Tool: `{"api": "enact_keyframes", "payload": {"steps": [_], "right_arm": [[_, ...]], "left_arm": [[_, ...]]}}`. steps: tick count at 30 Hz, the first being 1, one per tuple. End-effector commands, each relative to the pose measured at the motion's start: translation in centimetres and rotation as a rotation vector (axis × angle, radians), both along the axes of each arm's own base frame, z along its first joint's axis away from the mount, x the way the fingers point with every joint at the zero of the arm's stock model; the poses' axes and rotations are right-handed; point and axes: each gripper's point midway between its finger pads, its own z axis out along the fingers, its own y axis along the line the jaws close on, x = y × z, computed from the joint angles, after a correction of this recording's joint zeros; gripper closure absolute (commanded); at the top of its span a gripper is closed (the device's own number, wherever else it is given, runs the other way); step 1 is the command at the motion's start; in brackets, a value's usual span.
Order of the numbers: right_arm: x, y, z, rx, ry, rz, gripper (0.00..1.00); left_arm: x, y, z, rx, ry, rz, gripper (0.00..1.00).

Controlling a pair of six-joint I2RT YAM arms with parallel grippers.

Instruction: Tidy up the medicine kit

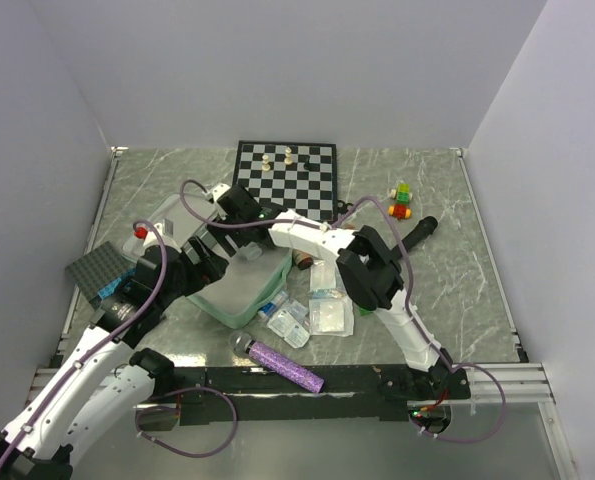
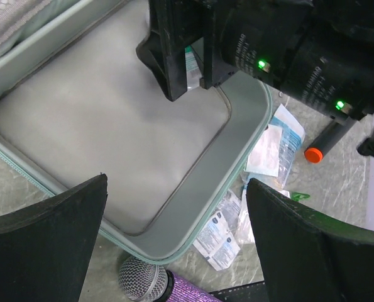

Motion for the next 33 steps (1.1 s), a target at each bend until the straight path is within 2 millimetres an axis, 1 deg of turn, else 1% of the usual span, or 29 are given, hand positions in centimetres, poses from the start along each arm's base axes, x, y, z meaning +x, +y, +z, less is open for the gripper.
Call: {"api": "enact_keyframes", "payload": {"steps": [1, 2, 3, 5, 6, 8, 9, 10, 11, 12, 15, 17, 20, 24, 26, 31, 33], "right_arm": [[0.9, 0.5, 8.3, 0.198, -0.107, -0.035, 0.10], [0.8, 0.3, 9.2, 0.211, -0.107, -0.041, 0.10], [0.5, 0.1, 9.5, 0.207, -0.098, -0.039, 0.10], [-0.1, -0.8, 9.0, 0.168, -0.072, -0.048, 0.13], [-0.5, -1.4, 8.0, 0.139, -0.055, -0.056, 0.15], [-1.3, -2.8, 7.0, 0.120, -0.044, -0.073, 0.20], [-2.0, -3.4, 5.9, 0.112, -0.029, -0.076, 0.22], [-2.4, -3.9, 5.5, 0.112, -0.020, -0.083, 0.23], [-3.0, -4.4, 4.7, 0.105, -0.003, -0.084, 0.24], [-3.5, -4.7, 4.0, 0.099, 0.015, -0.086, 0.24], [-4.3, -5.3, 2.0, 0.081, 0.053, -0.096, 0.25], [-4.5, -5.1, 1.3, 0.078, 0.071, -0.094, 0.25], [-4.2, -4.5, 0.5, 0.080, 0.080, -0.088, 0.28], [-3.5, -3.8, -0.7, 0.050, 0.087, -0.089, 0.44], [-2.9, -3.7, -1.0, 0.038, 0.076, -0.096, 0.47], [-1.1, -3.7, -0.9, 0.026, 0.020, -0.148, 0.52], [-0.3, -3.8, -0.2, 0.031, -0.016, -0.180, 0.52]], "left_arm": [[0.6, 0.3, 1.0, -0.004, -0.011, 0.043, 0.04], [0.7, 0.4, 0.8, 0.002, -0.003, 0.050, 0.04], [0.7, 0.5, 0.7, 0.006, 0.002, 0.053, 0.04], [0.7, 0.5, 0.6, 0.008, 0.007, 0.057, 0.04], [0.7, 0.5, 0.6, 0.004, 0.006, 0.059, 0.04], [0.6, 0.5, 0.6, -0.003, 0.001, 0.059, 0.04], [0.6, 0.6, 0.6, -0.005, -0.001, 0.061, 0.04], [0.6, 0.5, 0.7, -0.008, -0.005, 0.060, 0.04], [0.6, 0.5, 0.7, -0.012, -0.008, 0.057, 0.04], [0.5, 0.5, 0.7, -0.012, -0.008, 0.056, 0.04], [0.6, 0.4, 0.6, -0.008, -0.006, 0.050, 0.04], [0.6, 0.4, 0.6, -0.005, -0.003, 0.048, 0.04], [0.6, 0.3, 0.5, -0.004, 0.002, 0.044, 0.04], [0.6, 0.2, 0.6, -0.009, -0.004, 0.039, 0.04], [0.5, 0.2, 0.5, -0.009, -0.004, 0.037, 0.04], [0.6, 0.1, 0.3, -0.005, 0.006, 0.037, 0.04], [0.6, 0.1, 0.1, -0.002, 0.011, 0.036, 0.04]]}}
